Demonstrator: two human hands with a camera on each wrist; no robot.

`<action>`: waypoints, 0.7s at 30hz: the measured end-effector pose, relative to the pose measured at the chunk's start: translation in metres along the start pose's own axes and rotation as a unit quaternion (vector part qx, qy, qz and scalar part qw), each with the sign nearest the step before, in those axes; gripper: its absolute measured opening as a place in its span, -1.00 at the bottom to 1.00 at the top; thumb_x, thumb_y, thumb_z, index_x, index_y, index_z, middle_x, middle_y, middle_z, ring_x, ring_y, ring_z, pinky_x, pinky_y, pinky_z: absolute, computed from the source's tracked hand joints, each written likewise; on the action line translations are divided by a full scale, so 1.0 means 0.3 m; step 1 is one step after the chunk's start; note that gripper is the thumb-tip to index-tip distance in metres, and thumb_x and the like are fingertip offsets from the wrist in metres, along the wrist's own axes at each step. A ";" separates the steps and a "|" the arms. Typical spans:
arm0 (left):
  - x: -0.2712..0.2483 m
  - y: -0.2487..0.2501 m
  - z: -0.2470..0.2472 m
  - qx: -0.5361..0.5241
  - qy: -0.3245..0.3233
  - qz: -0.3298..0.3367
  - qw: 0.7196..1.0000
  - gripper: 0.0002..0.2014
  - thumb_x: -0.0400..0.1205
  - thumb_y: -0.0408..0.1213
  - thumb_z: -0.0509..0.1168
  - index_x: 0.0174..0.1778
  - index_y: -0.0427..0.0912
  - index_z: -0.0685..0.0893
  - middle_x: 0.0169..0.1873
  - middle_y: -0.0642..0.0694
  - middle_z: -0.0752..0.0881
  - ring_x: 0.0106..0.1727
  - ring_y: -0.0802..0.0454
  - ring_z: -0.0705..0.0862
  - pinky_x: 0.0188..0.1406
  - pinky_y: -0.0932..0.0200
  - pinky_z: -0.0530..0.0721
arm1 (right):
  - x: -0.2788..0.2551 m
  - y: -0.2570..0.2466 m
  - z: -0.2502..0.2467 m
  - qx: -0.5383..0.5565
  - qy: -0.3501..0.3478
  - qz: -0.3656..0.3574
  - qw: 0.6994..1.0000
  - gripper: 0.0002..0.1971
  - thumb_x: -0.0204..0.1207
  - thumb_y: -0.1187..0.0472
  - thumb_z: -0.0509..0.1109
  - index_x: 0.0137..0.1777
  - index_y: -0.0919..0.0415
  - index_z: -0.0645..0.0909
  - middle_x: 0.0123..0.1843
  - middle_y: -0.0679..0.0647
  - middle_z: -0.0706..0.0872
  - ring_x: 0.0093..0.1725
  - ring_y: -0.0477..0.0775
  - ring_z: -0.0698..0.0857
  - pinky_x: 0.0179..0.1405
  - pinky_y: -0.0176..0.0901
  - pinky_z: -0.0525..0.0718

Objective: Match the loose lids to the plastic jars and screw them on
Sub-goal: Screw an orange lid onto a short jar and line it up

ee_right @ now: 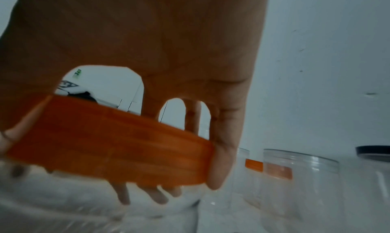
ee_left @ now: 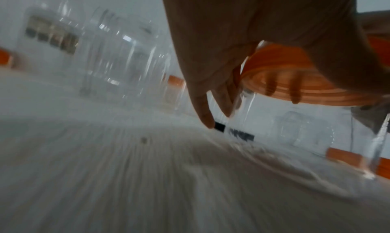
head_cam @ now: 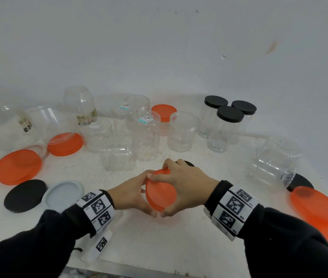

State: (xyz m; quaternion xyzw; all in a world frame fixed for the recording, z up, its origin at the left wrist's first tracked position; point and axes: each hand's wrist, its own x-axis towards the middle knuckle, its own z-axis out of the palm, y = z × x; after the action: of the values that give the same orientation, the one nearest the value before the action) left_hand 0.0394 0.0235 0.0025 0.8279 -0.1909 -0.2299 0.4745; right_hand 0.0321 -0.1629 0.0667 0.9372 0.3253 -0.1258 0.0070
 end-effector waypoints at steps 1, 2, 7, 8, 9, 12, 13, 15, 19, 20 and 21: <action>0.003 0.005 -0.005 0.014 -0.024 -0.003 1.000 -0.05 0.19 -0.21 0.66 0.41 0.18 0.26 0.29 0.24 0.51 0.31 0.32 0.50 0.33 0.28 0.47 | -0.007 0.003 0.002 0.002 0.000 0.000 1.000 -0.06 0.18 -0.38 0.48 0.56 -0.32 0.13 0.37 0.01 0.28 0.28 0.12 0.34 0.10 0.02 0.61; 0.007 0.015 -0.013 0.033 -0.046 -0.006 0.998 -0.06 0.21 -0.19 0.65 0.42 0.17 0.24 0.29 0.28 0.48 0.31 0.35 0.48 0.37 0.28 0.43 | -0.016 0.009 0.007 0.003 -0.002 0.000 1.000 -0.06 0.18 -0.37 0.49 0.55 -0.33 0.13 0.38 0.00 0.27 0.30 0.12 0.33 0.09 -0.02 0.58; 0.067 0.066 -0.085 0.122 -0.050 0.002 0.991 -0.28 0.35 -0.26 0.58 0.37 0.09 0.39 0.24 0.29 0.54 0.21 0.56 0.47 0.14 0.47 0.48 | -0.106 0.080 0.032 0.010 -0.015 -0.005 1.000 -0.08 0.19 -0.30 0.52 0.52 -0.40 0.10 0.44 -0.06 0.21 0.36 0.06 0.24 -0.06 -0.14 0.43; 0.083 0.080 -0.097 0.123 -0.033 0.013 0.992 -0.36 0.38 -0.25 0.56 0.33 0.07 0.44 0.22 0.24 0.59 0.21 0.48 0.51 0.12 0.43 0.51 | -0.128 0.098 0.036 0.012 -0.018 -0.002 1.000 -0.08 0.20 -0.28 0.53 0.52 -0.41 0.09 0.46 -0.07 0.19 0.35 0.04 0.23 -0.07 -0.15 0.43; 0.102 0.095 -0.105 0.120 -0.013 0.026 0.992 -0.43 0.40 -0.25 0.54 0.29 0.06 0.49 0.19 0.20 0.63 0.19 0.42 0.55 0.09 0.39 0.55 | -0.149 0.118 0.040 0.013 -0.020 0.002 1.000 -0.07 0.21 -0.26 0.53 0.52 -0.42 0.07 0.48 -0.09 0.16 0.33 0.02 0.23 -0.08 -0.16 0.42; 0.174 0.150 -0.098 0.095 0.064 0.088 0.990 -0.64 0.47 -0.28 0.48 0.15 0.02 0.59 0.06 0.12 0.71 0.07 0.30 0.66 0.01 0.29 0.63 | -0.205 0.184 0.048 0.020 -0.021 0.029 0.999 -0.06 0.22 -0.22 0.53 0.52 -0.44 0.03 0.50 -0.13 0.12 0.31 0.02 0.23 -0.09 -0.16 0.43; 0.205 0.170 -0.086 0.085 0.092 0.108 0.986 -0.69 0.49 -0.28 0.47 0.11 0.00 0.61 0.02 0.11 0.73 0.04 0.28 0.67 -0.02 0.26 0.64 | -0.221 0.209 0.050 0.023 -0.020 0.043 0.999 -0.06 0.23 -0.22 0.53 0.53 -0.45 0.01 0.51 -0.14 0.11 0.33 0.02 0.24 -0.07 -0.15 0.45; 0.275 0.209 -0.059 0.075 0.151 0.141 0.976 -0.75 0.50 -0.30 0.45 0.06 -0.03 0.63 -0.03 0.11 0.73 0.01 0.25 0.67 -0.07 0.29 0.60 | -0.248 0.259 0.053 0.026 -0.012 0.074 0.997 -0.06 0.24 -0.22 0.51 0.53 -0.44 0.00 0.54 -0.16 0.09 0.38 0.04 0.24 0.01 -0.10 0.50; 0.430 0.266 -0.030 0.133 0.235 0.175 0.947 -0.72 0.52 -0.31 0.43 0.13 -0.17 0.62 0.06 -0.01 0.69 0.14 0.12 0.60 -0.02 0.54 0.43 | -0.264 0.342 0.070 0.037 0.015 0.137 0.990 -0.11 0.33 -0.22 0.46 0.59 -0.30 0.01 0.67 -0.09 -0.05 0.55 0.12 0.14 0.26 0.01 0.47; 0.469 0.274 -0.031 0.168 0.246 0.180 0.938 -0.69 0.52 -0.29 0.43 0.16 -0.20 0.61 0.11 -0.05 0.67 0.21 0.07 0.56 0.06 0.53 0.40 | -0.262 0.358 0.074 0.043 0.021 0.149 0.988 -0.12 0.36 -0.22 0.44 0.60 -0.26 0.02 0.68 -0.06 -0.09 0.59 0.14 0.08 0.36 0.03 0.40; 0.507 0.280 -0.033 0.206 0.254 0.178 0.928 -0.66 0.52 -0.27 0.43 0.19 -0.22 0.60 0.16 -0.08 0.63 0.27 0.03 0.52 0.16 0.44 0.39 | -0.260 0.371 0.078 0.044 0.028 0.156 0.986 -0.14 0.38 -0.22 0.42 0.61 -0.22 0.04 0.68 -0.02 -0.10 0.60 0.15 0.03 0.44 0.04 0.31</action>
State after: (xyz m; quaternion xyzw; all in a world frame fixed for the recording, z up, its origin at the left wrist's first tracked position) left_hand 0.1617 -0.0909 0.0498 0.8907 -0.2516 0.1205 0.3588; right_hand 0.0356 -0.3003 0.0552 0.9791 0.1690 -0.1107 -0.0238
